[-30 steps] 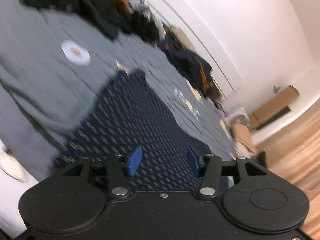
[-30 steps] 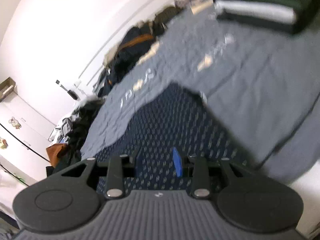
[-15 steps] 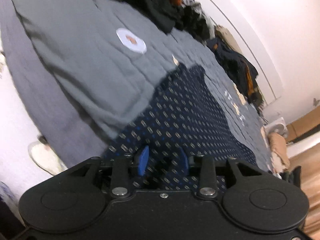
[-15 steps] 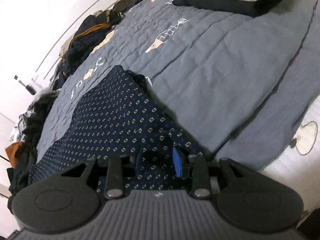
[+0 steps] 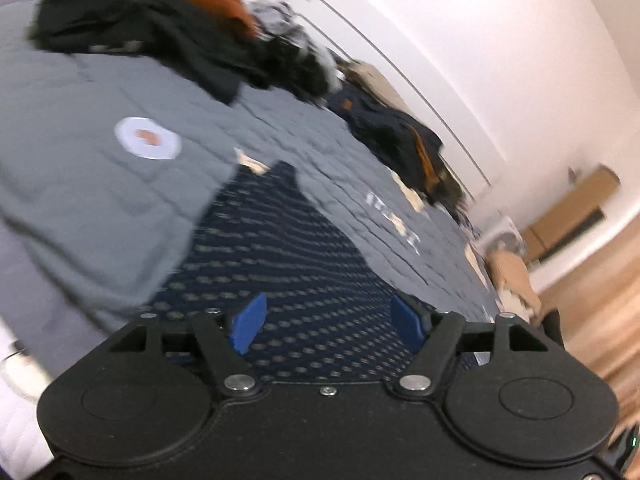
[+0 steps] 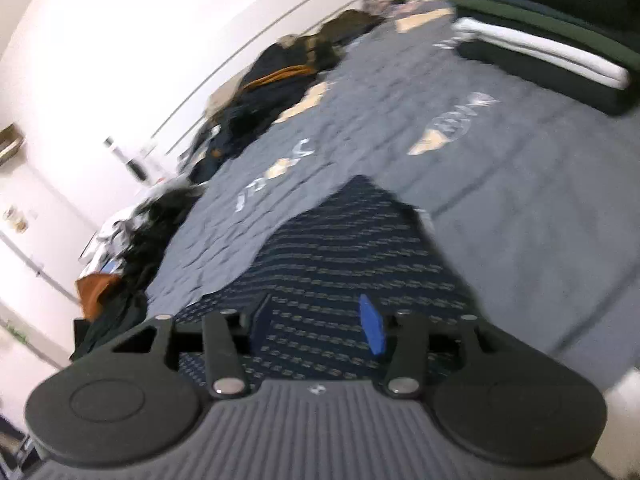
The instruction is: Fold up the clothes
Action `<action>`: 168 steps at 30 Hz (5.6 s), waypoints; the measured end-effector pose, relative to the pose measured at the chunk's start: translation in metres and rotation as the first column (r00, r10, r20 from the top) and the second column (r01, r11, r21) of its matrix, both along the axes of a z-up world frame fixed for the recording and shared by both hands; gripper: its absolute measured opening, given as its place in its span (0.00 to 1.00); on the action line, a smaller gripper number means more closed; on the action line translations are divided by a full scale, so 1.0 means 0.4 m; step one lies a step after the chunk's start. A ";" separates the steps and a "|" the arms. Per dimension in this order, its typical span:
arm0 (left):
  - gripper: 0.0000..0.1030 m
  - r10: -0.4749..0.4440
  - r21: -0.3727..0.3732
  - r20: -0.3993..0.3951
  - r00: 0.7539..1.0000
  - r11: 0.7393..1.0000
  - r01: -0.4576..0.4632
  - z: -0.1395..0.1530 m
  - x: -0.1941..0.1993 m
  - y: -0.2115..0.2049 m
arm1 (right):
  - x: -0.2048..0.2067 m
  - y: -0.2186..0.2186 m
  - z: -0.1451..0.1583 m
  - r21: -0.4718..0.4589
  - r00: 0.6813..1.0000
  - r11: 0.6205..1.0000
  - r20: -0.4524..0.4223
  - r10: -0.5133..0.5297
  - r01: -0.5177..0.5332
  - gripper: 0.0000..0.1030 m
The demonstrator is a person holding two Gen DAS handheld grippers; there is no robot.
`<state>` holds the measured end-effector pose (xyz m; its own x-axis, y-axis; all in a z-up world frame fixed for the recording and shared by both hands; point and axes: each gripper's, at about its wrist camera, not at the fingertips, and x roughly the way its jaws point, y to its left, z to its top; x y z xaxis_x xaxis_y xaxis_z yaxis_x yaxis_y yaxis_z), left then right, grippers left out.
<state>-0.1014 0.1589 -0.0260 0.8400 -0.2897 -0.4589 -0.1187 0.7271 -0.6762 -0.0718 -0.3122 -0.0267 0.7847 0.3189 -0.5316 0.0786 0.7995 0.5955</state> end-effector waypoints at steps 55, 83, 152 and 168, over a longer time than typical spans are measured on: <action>0.70 0.021 0.263 -0.035 0.999 0.965 -0.011 0.007 -0.058 -0.020 | 0.075 0.236 0.008 -0.265 0.961 0.926 -0.014 0.275 -0.269 0.61; 0.70 -0.009 0.367 -0.075 0.997 0.929 0.036 -0.006 -0.092 0.014 | 0.081 0.452 0.003 -0.315 0.909 0.858 -0.036 0.415 -0.405 0.61; 0.74 -0.025 0.352 -0.152 0.988 0.933 0.077 -0.057 -0.154 -0.058 | -0.108 0.462 -0.037 -0.284 0.861 0.815 -0.219 0.458 -0.506 0.61; 0.74 -0.077 0.348 -0.151 0.985 0.929 0.126 -0.057 -0.138 -0.135 | -0.129 0.303 -0.031 -0.294 0.902 0.856 -0.208 0.377 -0.425 0.61</action>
<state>-0.1564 0.1049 -0.0486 0.7391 -0.1674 -0.6525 -0.1025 0.9294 -0.3545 -0.1236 -0.1908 -0.0390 0.5365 0.3805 -0.7532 -0.2289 0.9247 0.3041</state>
